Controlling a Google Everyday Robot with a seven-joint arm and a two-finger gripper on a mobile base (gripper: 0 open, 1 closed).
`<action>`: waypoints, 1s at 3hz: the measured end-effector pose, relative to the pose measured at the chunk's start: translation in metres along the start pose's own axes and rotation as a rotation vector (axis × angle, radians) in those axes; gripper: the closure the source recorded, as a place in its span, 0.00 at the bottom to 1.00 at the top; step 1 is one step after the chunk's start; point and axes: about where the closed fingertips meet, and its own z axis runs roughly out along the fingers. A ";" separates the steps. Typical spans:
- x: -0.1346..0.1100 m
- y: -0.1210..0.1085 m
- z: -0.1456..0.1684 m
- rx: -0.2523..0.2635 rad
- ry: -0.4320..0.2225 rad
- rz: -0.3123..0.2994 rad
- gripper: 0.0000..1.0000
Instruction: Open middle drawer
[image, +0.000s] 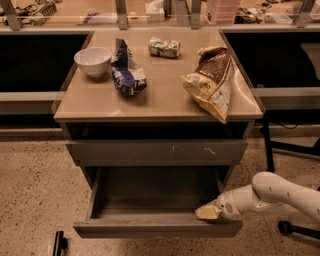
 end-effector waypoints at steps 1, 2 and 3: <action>0.021 0.023 0.008 -0.036 0.056 0.003 1.00; 0.020 0.023 0.008 -0.036 0.056 0.003 1.00; 0.037 0.045 0.011 -0.056 0.089 -0.004 1.00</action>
Offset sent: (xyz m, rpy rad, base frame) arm -0.1094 0.0311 -0.0010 -0.0271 0.1461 0.1751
